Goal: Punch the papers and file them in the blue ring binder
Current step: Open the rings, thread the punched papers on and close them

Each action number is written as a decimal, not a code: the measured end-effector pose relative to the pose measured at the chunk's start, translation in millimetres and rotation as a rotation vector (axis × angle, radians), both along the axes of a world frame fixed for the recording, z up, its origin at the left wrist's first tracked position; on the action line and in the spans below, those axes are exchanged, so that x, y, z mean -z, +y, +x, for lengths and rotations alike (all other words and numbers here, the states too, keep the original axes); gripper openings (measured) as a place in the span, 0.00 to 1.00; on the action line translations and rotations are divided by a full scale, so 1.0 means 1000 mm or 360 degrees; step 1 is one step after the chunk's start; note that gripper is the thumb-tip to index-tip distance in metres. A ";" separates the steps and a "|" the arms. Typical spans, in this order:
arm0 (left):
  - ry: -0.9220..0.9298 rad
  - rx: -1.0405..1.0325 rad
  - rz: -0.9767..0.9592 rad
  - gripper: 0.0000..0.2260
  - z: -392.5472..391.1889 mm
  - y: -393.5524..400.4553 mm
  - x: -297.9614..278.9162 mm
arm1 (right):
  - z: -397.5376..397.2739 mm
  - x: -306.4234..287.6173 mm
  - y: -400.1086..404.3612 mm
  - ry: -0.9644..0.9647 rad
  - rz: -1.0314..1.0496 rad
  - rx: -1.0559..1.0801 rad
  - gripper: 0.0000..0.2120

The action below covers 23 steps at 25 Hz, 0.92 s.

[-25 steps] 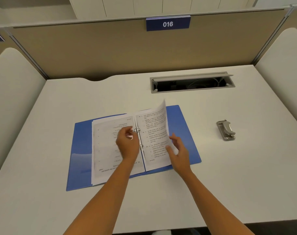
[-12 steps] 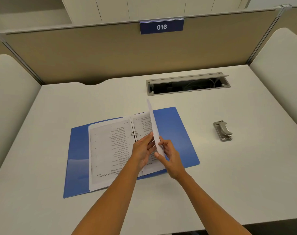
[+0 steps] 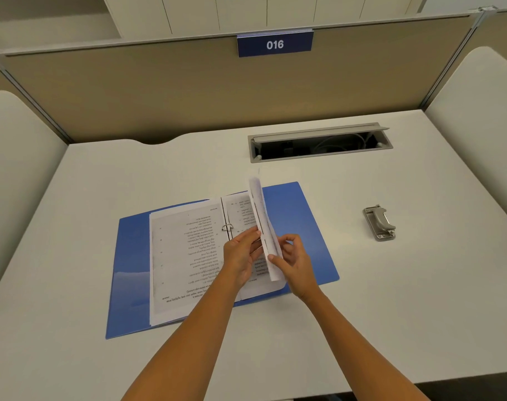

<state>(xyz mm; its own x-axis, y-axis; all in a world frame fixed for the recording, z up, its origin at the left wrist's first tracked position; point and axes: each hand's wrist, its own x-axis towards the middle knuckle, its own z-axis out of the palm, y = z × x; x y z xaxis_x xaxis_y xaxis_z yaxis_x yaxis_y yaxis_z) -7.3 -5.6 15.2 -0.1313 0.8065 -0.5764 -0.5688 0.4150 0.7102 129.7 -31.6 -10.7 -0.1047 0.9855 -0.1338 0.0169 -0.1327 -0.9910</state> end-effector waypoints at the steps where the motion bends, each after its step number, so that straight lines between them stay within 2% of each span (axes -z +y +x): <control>1: 0.0029 -0.0031 -0.0018 0.10 -0.002 0.001 0.000 | 0.003 -0.001 0.003 -0.0018 -0.0036 0.0066 0.19; 4: 0.0189 -0.0082 -0.0057 0.10 -0.015 0.004 -0.002 | 0.019 0.006 0.011 -0.0153 -0.0144 0.0336 0.18; 10: 0.0715 -0.0112 -0.0132 0.10 -0.081 0.005 0.001 | 0.054 0.027 0.015 -0.0538 -0.0335 0.0634 0.12; 16: 0.1429 -0.0190 -0.0265 0.09 -0.134 -0.018 0.005 | 0.050 0.030 0.015 -0.0693 -0.0347 0.0776 0.11; 23: 0.1651 -0.0366 -0.0575 0.12 -0.163 -0.046 0.023 | 0.045 0.030 0.016 -0.0741 -0.0365 0.0795 0.12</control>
